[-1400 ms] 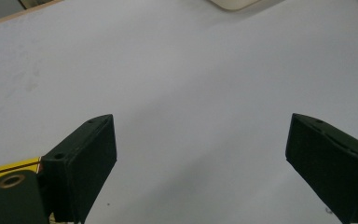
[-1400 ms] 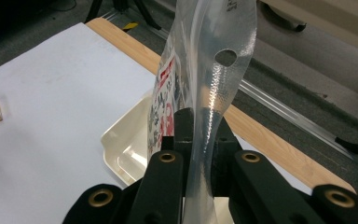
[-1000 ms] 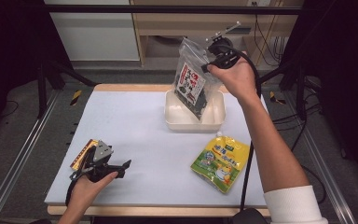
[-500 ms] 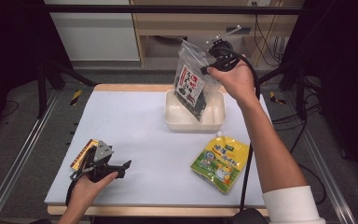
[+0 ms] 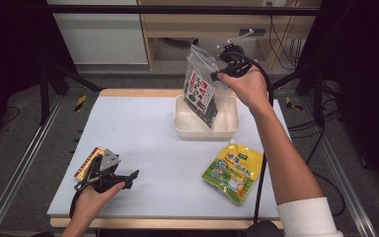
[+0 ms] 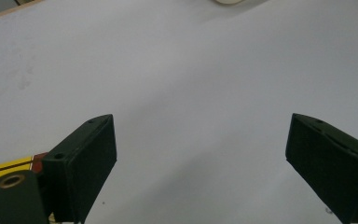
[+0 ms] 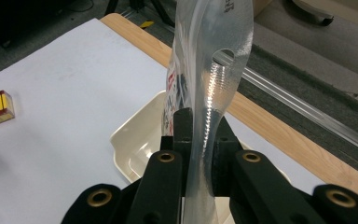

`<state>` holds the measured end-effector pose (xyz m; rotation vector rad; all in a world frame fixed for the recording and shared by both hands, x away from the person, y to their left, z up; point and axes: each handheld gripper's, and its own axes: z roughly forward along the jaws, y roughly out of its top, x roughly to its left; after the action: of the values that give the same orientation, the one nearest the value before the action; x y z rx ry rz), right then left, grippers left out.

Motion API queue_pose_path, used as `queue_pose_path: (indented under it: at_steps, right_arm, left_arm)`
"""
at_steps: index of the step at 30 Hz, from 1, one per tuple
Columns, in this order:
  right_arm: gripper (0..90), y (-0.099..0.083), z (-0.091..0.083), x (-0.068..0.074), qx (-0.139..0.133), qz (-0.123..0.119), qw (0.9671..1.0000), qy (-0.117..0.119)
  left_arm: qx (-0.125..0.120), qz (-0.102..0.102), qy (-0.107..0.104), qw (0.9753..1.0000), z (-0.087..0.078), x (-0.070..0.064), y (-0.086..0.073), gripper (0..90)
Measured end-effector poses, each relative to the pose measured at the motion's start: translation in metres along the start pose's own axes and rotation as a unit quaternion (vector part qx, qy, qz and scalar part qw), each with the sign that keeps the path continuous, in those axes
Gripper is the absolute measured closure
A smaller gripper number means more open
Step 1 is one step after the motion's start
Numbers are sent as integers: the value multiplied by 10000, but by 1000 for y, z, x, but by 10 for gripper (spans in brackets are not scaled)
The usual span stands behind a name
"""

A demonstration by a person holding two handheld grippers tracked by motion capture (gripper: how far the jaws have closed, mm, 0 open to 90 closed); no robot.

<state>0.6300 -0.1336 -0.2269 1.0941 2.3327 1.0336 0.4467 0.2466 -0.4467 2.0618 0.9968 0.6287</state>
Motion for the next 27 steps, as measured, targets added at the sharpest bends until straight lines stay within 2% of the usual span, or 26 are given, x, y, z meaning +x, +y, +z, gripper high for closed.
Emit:
queue_pose_path:
  at_steps: [21, 27]
  right_arm:
    - [837, -13, 27, 7, 145, 65, 9997, 180]
    - [836, -13, 29, 7, 134, 93, 9996, 211]
  left_arm:
    - [18, 16, 6, 10000, 0, 1, 0, 85]
    - [29, 22, -4, 10000, 0, 1, 0, 85]
